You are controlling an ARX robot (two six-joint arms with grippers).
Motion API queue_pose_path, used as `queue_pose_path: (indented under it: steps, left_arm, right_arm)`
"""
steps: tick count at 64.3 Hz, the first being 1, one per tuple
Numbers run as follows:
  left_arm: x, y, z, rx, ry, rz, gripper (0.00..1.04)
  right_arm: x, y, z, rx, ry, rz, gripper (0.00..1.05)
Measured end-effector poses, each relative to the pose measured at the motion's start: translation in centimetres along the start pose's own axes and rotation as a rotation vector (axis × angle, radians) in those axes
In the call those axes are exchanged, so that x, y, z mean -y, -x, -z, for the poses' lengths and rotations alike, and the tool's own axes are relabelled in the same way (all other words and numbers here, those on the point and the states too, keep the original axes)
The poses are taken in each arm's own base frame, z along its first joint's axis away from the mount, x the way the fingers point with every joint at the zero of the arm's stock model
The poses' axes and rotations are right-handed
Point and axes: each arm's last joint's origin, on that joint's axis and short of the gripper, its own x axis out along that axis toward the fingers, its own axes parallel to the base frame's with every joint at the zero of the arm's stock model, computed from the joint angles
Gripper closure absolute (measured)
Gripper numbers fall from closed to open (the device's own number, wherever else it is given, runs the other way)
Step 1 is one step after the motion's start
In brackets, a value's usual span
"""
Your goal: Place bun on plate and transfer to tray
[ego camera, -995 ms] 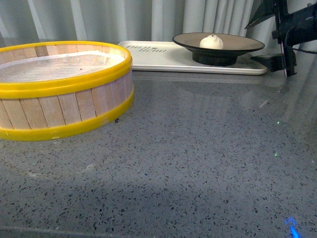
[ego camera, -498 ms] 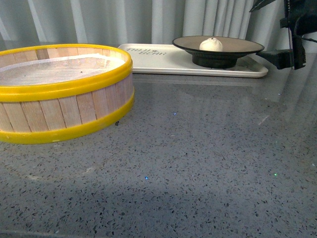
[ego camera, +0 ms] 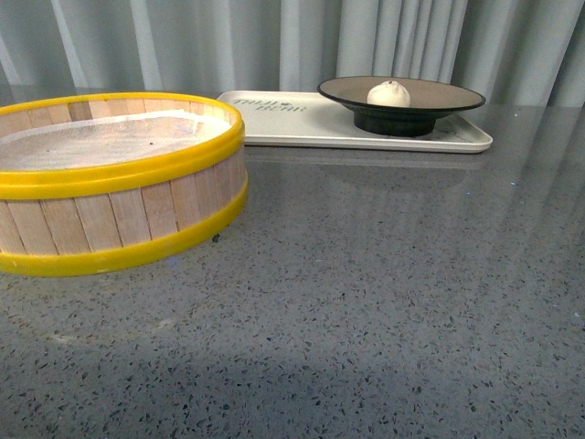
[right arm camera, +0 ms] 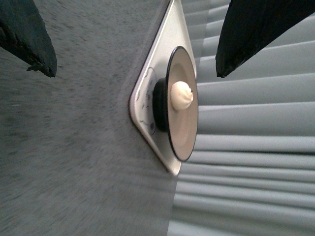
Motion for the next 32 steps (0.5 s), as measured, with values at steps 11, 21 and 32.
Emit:
queue_pose_path:
  steps: [11,21,32]
  left_arm:
    - [0.0,0.0,0.0,0.000,0.000,0.000,0.07]
    - [0.0,0.0,0.0,0.000,0.000,0.000,0.07]
    - [0.0,0.0,0.0,0.000,0.000,0.000,0.07]
  right_arm:
    - [-0.6,8.3,-1.8,0.374,0.238,0.088,0.08]
    - [-1.8,14.8,1.6,0.698,0.689,0.177,0.08]
    - [-0.4,16.5,4.6,0.548,1.188,0.051,0.22]
